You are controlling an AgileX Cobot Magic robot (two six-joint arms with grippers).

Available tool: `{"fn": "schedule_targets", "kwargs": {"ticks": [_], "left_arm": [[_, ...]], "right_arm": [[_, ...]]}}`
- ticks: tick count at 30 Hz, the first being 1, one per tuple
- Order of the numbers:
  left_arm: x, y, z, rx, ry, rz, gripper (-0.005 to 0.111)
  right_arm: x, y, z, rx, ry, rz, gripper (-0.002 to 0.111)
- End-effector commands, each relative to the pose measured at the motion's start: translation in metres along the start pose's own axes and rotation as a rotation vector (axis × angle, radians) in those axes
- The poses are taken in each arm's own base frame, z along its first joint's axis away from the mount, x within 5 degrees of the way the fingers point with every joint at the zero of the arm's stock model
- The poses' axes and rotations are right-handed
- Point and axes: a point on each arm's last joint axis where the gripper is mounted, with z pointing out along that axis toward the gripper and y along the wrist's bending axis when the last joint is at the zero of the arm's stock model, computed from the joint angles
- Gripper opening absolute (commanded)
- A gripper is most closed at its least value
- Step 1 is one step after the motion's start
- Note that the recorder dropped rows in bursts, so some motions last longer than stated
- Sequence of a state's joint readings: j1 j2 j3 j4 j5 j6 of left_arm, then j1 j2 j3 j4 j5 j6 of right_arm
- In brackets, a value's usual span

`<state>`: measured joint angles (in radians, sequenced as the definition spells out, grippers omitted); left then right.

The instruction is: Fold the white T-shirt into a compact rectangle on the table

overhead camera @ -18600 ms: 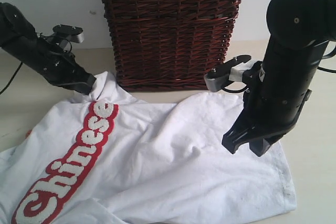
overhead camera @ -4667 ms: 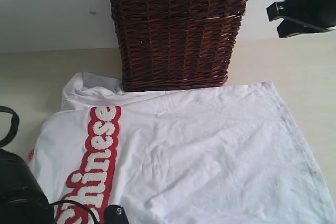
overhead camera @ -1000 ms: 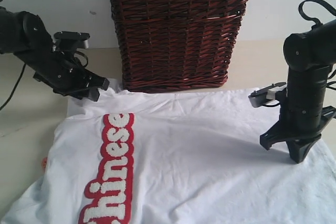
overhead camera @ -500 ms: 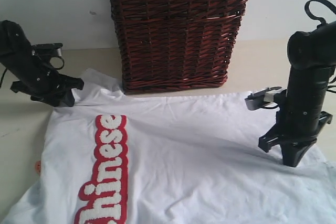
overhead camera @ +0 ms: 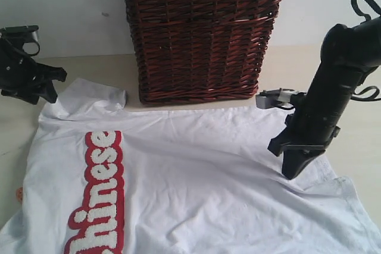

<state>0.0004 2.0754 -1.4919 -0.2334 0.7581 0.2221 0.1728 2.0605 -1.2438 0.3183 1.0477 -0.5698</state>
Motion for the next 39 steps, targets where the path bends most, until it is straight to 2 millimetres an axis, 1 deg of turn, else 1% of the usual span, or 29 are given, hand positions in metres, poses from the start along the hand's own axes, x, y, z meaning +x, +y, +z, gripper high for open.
{"fn": "schedule_targets", "kwargs": {"ticks": [1,4,6,8,11,14,17,20,22,23,25,27,32,35,36,37,39], "left_arm": [[0.010,-0.007,-0.016,0.042,0.101,0.009,0.043],[0.017,-0.014,-0.019,0.113,0.121,0.008,0.043],[0.021,-0.019,-0.020,0.157,0.119,0.011,0.043],[0.023,-0.021,-0.021,0.188,0.117,0.009,0.043],[0.025,-0.025,-0.022,0.233,0.139,0.014,0.043],[0.026,-0.026,-0.021,0.243,0.137,0.015,0.043],[0.026,-0.026,-0.020,0.245,0.136,0.031,0.043],[0.026,-0.026,-0.020,0.248,0.134,0.027,0.043],[0.026,-0.030,-0.021,0.290,0.130,0.032,0.043],[0.026,-0.033,-0.022,0.329,0.127,0.060,0.043],[0.025,-0.045,-0.026,0.431,0.111,0.110,0.043],[0.026,-0.062,-0.031,0.512,0.098,0.193,0.043],[0.036,-0.118,-0.041,0.576,0.118,0.394,0.043],[0.049,-0.155,-0.053,0.600,0.152,0.516,0.043],[0.058,-0.170,-0.057,0.619,0.174,0.562,0.043],[0.065,-0.180,-0.060,0.628,0.189,0.592,0.043],[0.089,-0.204,-0.063,0.648,0.238,0.661,0.043]], "right_arm": [[-0.018,-0.017,-0.007,0.190,-0.167,0.028,0.012],[-0.026,-0.031,-0.001,0.291,-0.249,0.113,0.014],[-0.030,-0.038,0.005,0.340,-0.268,0.098,0.014],[-0.036,-0.045,0.008,0.374,-0.286,0.124,0.014],[-0.047,-0.053,0.007,0.394,-0.289,0.167,0.014],[-0.054,-0.056,0.002,0.415,-0.283,0.152,0.014],[-0.054,-0.063,-0.005,0.445,-0.290,0.189,0.014],[-0.046,-0.072,-0.007,0.445,-0.254,0.231,0.014],[-0.043,-0.078,-0.010,0.448,-0.263,0.246,0.014],[-0.043,-0.079,-0.013,0.443,-0.279,0.255,0.014],[-0.044,-0.075,-0.023,0.441,-0.318,0.242,0.014],[-0.046,-0.068,-0.036,0.434,-0.364,0.231,0.014],[-0.044,-0.044,-0.080,0.387,-0.499,0.180,0.014],[-0.035,-0.033,-0.103,0.405,-0.519,0.152,0.014],[-0.031,-0.029,-0.111,0.414,-0.517,0.139,0.014],[-0.027,-0.026,-0.118,0.428,-0.513,0.129,0.014],[-0.022,-0.020,-0.129,0.423,-0.541,0.139,0.014]]}}
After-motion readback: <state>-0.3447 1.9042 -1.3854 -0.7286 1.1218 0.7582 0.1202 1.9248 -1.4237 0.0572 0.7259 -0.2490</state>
